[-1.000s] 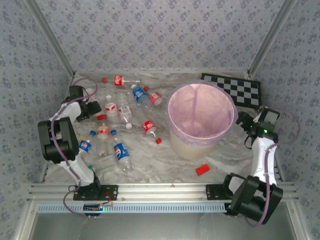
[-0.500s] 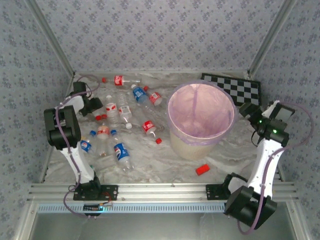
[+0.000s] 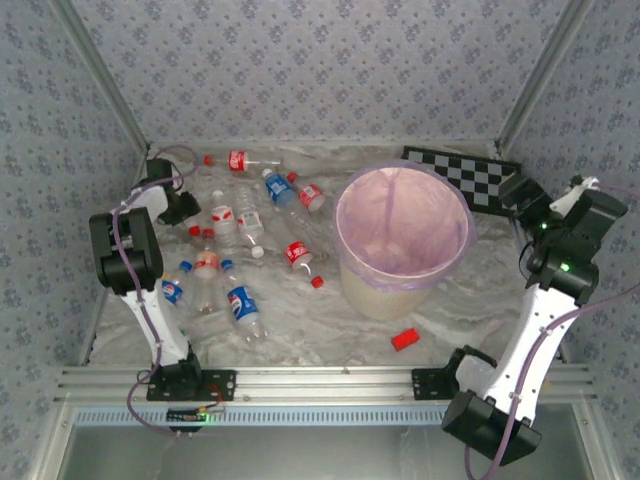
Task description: Put the plastic bottles in the bin
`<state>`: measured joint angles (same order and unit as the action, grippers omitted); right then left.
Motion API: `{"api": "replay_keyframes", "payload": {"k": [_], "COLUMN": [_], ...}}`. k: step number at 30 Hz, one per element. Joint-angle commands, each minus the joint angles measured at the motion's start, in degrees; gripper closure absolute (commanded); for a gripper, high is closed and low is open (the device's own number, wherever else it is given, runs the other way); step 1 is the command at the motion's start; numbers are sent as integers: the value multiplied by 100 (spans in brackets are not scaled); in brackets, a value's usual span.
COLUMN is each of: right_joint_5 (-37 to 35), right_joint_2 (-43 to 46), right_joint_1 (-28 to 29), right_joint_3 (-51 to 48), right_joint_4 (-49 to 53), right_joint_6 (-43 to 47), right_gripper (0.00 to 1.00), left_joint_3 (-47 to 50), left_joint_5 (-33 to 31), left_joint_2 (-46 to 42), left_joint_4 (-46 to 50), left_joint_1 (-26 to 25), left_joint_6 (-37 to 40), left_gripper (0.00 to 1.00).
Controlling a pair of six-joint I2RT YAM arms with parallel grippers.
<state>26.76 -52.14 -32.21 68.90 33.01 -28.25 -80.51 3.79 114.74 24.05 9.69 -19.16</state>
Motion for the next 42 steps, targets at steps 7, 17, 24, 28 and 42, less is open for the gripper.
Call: {"api": "replay_keyframes", "payload": {"k": [7, 17, 24, 28, 42], "right_joint_5": [379, 268, 535, 689, 902], "right_joint_2": [-698, -2793, -3893, -4437, -4681], "right_joint_1": [1611, 5453, 6710, 7106, 7009], "right_joint_3": [1738, 3992, 4586, 4904, 4367], "right_joint_4": [-45, 1344, 1403, 1495, 567], "right_joint_6": [8, 1067, 1418, 1654, 1129], "right_gripper": [9, 19, 19, 12, 23], "left_joint_3": [343, 1171, 2081, 2230, 2272], "left_joint_5": [861, 2313, 2282, 2130, 2091], "left_joint_2": [-2140, -4625, -5542, -5654, -5666], "left_joint_4": [379, -357, -1460, -1640, -1843], "left_joint_1": [-144, -2183, -3473, -3886, -4072], "left_joint_6": [-158, -1340, -2193, -2214, -2292], "left_gripper": [64, 66, 69, 70, 70]}}
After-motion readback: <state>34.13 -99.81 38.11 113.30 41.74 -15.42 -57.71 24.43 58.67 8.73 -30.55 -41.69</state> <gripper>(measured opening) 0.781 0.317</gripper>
